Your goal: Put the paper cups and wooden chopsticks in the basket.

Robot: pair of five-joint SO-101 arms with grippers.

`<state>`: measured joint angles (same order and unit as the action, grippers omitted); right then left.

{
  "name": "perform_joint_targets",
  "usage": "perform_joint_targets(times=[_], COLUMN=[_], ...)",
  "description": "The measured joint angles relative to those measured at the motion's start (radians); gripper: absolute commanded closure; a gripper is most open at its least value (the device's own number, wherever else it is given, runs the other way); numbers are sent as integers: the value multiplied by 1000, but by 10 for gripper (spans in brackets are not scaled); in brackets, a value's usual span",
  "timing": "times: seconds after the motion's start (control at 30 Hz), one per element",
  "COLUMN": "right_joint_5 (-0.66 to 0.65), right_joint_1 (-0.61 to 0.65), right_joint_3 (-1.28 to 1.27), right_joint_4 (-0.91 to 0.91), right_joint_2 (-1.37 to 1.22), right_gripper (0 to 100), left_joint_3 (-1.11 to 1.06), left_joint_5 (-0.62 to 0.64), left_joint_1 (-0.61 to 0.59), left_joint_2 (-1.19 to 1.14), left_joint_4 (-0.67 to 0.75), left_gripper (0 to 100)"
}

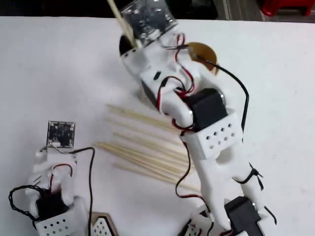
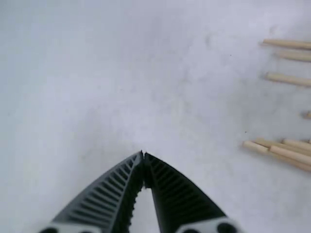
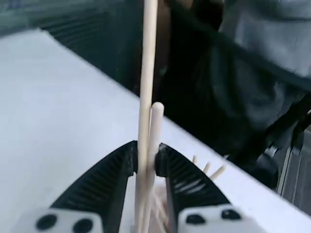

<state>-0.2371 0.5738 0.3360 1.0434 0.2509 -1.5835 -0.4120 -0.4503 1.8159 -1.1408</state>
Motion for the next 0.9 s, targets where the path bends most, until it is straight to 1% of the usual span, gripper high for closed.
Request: perform_joint_targets(times=[0.3,0.4,0.63,0.77,0.9], right_joint_5=[20,20,20,20,20], right_joint_1=[-84,-103,-143,-143,-169], right_joint_3=[6,-28,-296,-466,-601], right_joint_4=[-282,-397,-690,-807,-908], right_joint_2=[0,2,0,0,0], right_gripper=[979,979,979,979,979], left_joint_3=[0,0,0,0,0], left_joint_5=[0,0,0,0,0], left_joint_1=[0,0,0,0,0], left_joint_2=[0,0,0,0,0], left_joint_4=[0,0,0,0,0], left_gripper=[976,976,976,976,976])
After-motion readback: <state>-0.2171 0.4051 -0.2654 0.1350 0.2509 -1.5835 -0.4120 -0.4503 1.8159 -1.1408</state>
